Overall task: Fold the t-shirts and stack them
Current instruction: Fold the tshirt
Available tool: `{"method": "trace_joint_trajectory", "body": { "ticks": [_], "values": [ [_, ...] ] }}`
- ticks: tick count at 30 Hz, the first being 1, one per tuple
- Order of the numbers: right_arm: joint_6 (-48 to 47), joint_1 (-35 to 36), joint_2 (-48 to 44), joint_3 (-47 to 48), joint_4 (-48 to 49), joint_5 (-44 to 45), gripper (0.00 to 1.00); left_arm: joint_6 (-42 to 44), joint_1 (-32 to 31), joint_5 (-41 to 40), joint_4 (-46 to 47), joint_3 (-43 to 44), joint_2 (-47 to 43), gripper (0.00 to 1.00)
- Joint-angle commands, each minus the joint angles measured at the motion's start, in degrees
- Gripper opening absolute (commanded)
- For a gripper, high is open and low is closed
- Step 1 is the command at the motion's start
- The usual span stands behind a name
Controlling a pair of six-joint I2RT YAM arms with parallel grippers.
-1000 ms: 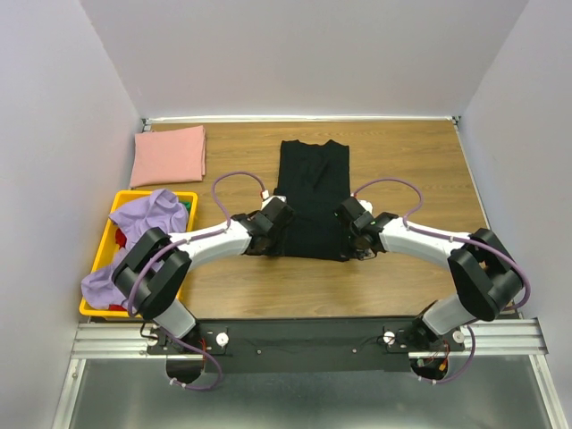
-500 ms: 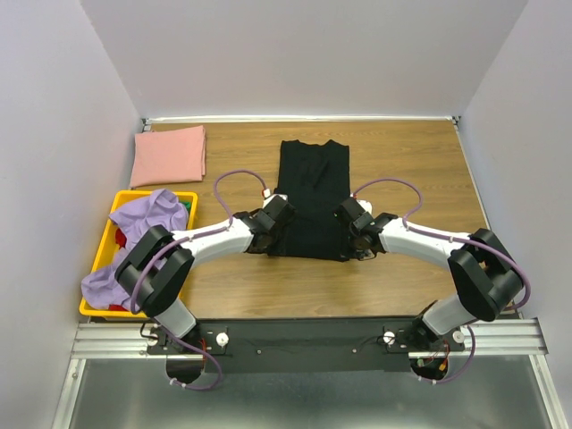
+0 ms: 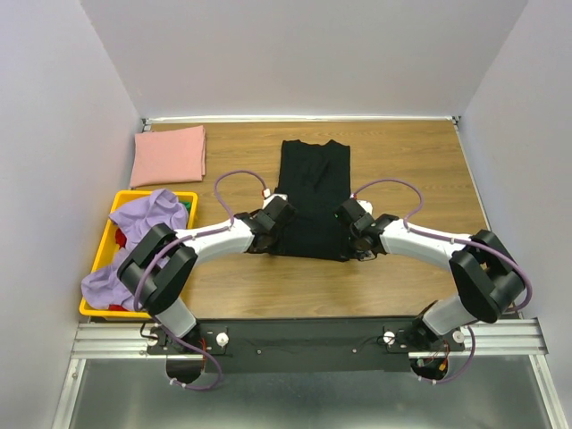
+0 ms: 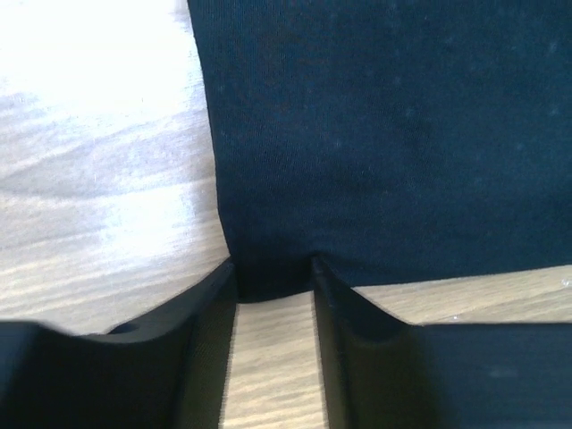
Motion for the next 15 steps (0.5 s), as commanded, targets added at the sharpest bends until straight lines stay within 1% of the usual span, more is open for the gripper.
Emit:
{"method": "trace_joint_trajectory", "body": {
  "ticks": [1, 2, 3, 4, 5, 9, 11, 12, 13, 14, 15],
  "values": [
    [-1.5, 0.5, 1.9, -3.4, -6.2, 3.3, 0.03, -0.1, 0.2, 0.9, -1.8, -3.1, 4.0, 0.28],
    [-1.7, 0.5, 1.9, -3.4, -6.2, 3.3, 0.03, -0.2, 0.2, 0.8, -2.1, -3.1, 3.9, 0.28],
    [-1.9, 0.5, 2.0, -3.4, -6.2, 3.2, 0.04, -0.3, 0.2, 0.7, -2.5, -3.1, 3.7, 0.16],
    [-2.1, 0.5, 2.0, -3.2, -6.2, 2.9, 0.01, -0.5, 0.2, 0.8, -3.1, -3.1, 3.3, 0.02],
    [-2.3, 0.5, 2.1, -3.2, -6.2, 2.5, 0.01, -0.5, 0.2, 0.9, -3.3, -3.1, 2.9, 0.0],
    [-3.2, 1.5, 1.0, -1.7, -7.7, -0.6, 0.01, -1.1, -1.3, 2.6, -5.6, -4.0, 0.6, 0.0],
    [-3.0, 2.2, 0.1, -0.5, -10.9, -1.2, 0.01, -3.2, -4.0, 3.1, -7.7, -5.5, -1.8, 0.0],
    [-2.5, 3.5, -0.8, -0.3, -13.7, -1.8, 0.01, -4.0, -6.7, 3.8, -8.4, -7.1, -3.9, 0.0],
    [-2.1, 4.4, -1.2, -0.2, -15.3, -2.4, 0.01, -5.3, -8.1, 4.2, -9.1, -8.0, -5.3, 0.0],
    [-1.5, 5.4, -1.9, -0.5, -16.7, -3.8, 0.01, -7.9, -9.8, 4.6, -10.6, -8.9, -6.7, 0.0],
    [0.1, 7.8, -2.7, -0.8, -18.2, -4.6, 0.01, -9.7, -11.5, 5.2, -11.6, -9.8, -8.1, 0.0]
  ]
}}
